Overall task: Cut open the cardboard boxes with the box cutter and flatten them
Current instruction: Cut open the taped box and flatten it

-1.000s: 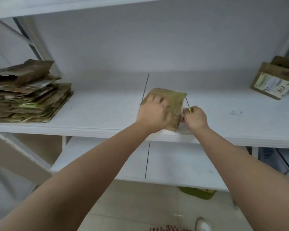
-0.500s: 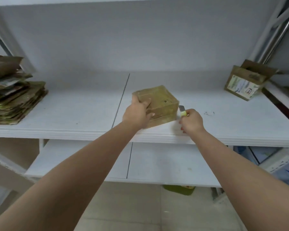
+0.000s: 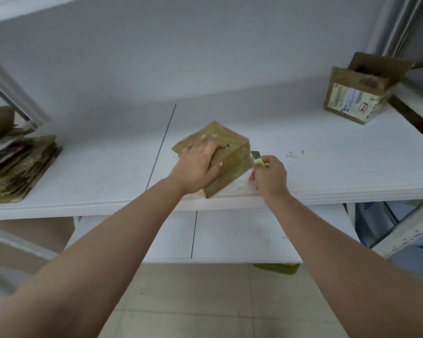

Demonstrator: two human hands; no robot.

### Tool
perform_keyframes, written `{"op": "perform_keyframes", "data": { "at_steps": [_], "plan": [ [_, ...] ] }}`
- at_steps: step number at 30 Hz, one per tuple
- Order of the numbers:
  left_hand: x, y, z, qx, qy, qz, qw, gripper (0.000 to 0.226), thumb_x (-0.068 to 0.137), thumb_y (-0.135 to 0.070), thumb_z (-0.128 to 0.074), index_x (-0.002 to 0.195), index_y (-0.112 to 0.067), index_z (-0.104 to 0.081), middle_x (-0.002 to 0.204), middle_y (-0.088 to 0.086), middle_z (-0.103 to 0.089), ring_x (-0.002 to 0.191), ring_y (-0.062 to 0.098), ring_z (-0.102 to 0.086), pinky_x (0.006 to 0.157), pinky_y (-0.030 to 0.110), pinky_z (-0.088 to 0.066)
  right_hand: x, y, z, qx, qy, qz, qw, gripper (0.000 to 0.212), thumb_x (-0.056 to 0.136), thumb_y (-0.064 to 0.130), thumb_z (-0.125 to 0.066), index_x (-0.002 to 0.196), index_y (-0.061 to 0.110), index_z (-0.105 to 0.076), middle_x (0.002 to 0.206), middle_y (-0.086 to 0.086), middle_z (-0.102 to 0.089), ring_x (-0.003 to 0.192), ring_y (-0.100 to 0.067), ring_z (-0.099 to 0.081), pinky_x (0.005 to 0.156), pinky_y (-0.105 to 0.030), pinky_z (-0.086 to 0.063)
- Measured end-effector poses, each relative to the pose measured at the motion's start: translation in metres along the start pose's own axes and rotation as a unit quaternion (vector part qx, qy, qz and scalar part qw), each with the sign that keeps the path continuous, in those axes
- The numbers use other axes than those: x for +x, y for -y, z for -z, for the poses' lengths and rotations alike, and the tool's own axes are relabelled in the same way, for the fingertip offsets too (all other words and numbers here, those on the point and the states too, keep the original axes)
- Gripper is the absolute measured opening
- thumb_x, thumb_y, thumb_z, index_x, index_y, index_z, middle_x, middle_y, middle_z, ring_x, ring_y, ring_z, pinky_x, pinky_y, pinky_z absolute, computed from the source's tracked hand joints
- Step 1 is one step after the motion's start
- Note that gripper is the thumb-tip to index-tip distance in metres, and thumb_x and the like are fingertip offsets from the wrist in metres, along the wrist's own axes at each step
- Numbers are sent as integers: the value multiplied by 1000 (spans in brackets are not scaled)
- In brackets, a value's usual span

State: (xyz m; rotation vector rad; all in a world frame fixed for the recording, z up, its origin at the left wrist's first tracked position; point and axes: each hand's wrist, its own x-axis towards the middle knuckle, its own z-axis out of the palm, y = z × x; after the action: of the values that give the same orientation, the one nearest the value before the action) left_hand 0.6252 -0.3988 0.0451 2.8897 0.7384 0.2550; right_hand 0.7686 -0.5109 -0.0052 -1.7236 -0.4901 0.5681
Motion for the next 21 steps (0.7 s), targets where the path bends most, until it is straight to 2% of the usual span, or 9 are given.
{"op": "perform_keyframes", "data": {
  "at_steps": [5,8,11,13,16,21],
  "plan": [
    [18,-13,-4,-19,-1,72,997,42,100,-35,-39,139,-19,-38,155,8,-27,146,30,-15,114,51,-17,6,-10,0,11,7,-17,1000,22,83,3,-42,94,5,-61,60,-3,-59,40,4,-51,50,-23,-39],
    [21,-20,-6,-20,-6,85,996,42,101,-33,-39,139,-17,-40,155,7,-28,146,30,-13,114,51,-17,10,-8,-1,29,10,-18,999,23,83,4,-43,97,4,-61,61,-3,-60,39,4,-51,52,-24,-40],
    [19,-23,-6,-21,-11,97,995,41,101,-32,-39,139,-17,-40,155,6,-29,146,30,-13,113,51,-16,14,-4,-2,31,14,-14,999,23,83,4,-43,98,5,-61,59,-2,-60,40,3,-52,59,-29,-48],
    [18,-26,-6,-20,-14,104,994,41,101,-32,-40,139,-18,-40,155,6,-28,146,29,-13,113,50,-16,15,-3,-4,27,11,-7,1000,22,82,3,-43,95,6,-61,57,-2,-59,45,-3,-54,63,-34,-51],
    [18,-28,-7,-23,-13,114,993,42,101,-32,-39,140,-18,-39,156,7,-26,147,29,-12,114,49,-14,14,-2,-5,16,-1,15,1000,18,79,3,-44,86,7,-60,57,-3,-59,57,-18,-55,62,-35,-51],
    [18,-31,-7,-31,-15,130,991,42,100,-33,-39,141,-19,-39,156,8,-25,147,29,-11,115,49,-15,19,1,-11,2,-4,15,1000,21,77,6,-43,85,2,-62,65,-10,-64,63,-22,-58,66,-35,-51]
  ]
}}
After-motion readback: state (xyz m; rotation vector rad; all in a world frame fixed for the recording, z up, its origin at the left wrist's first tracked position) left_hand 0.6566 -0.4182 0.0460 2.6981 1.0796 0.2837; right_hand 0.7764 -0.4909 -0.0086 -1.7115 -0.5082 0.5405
